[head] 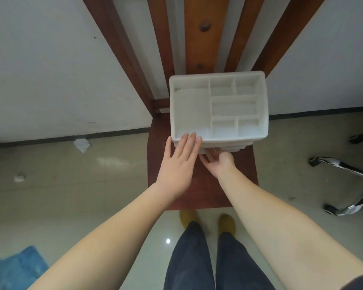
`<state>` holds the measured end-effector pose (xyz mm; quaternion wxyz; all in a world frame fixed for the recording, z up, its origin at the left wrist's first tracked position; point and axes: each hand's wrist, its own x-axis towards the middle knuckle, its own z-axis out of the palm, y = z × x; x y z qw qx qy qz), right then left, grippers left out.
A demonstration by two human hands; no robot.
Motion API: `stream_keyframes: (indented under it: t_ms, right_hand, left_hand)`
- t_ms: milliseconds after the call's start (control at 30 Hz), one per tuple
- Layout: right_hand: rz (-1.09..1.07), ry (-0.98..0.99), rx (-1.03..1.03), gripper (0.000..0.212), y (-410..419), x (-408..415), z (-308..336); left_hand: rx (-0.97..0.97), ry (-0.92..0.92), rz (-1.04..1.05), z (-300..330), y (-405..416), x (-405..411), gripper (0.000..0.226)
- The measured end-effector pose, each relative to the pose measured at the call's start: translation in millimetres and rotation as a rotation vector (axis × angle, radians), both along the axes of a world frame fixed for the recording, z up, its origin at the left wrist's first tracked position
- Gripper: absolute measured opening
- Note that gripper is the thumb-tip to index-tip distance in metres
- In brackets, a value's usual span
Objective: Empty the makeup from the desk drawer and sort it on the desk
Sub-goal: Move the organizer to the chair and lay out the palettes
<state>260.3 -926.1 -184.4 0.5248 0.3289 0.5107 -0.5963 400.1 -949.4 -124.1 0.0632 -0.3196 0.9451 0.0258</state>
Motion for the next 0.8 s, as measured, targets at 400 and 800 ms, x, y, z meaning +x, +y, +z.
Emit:
stream_keyframes:
  t_ms: [400, 800]
  right_hand:
    - [0.092, -0.104, 0.124, 0.048, 99.5, 31.0, 2.1]
    - [1.527, 0.948, 0.111, 0.026, 90.6, -49.3, 53.0]
  left_hand:
    - [0.077, -0.085, 0.080, 2.6, 9.0, -5.2, 0.080]
    - [0.343, -0.001, -0.167, -30.8, 36.3, 7.9, 0.040]
